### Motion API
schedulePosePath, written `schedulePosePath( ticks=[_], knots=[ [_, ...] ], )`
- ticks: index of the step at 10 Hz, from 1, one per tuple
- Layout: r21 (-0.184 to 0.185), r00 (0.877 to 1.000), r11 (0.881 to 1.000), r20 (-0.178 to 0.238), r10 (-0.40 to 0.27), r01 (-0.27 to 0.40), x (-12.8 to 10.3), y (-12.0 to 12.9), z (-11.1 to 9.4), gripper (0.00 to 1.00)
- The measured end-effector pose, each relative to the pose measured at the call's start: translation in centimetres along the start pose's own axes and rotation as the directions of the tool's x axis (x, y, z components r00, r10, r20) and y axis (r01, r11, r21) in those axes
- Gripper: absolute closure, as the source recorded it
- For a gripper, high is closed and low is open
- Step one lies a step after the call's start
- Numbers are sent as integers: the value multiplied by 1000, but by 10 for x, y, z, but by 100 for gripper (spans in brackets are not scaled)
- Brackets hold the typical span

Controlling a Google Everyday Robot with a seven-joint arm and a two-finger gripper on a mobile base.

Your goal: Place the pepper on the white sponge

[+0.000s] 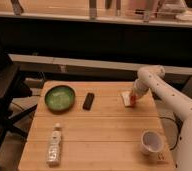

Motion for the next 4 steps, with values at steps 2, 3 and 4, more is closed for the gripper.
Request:
schedulePosePath(
  ticks=[2, 3, 4],
  knots=[
    [1, 1000, 1000, 0, 0, 0, 0, 0, 0, 52],
    [1, 1000, 1000, -1, 0, 0, 0, 0, 0, 54],
    [1, 1000, 1000, 0, -1, 1, 0, 0, 0, 58]
  ],
)
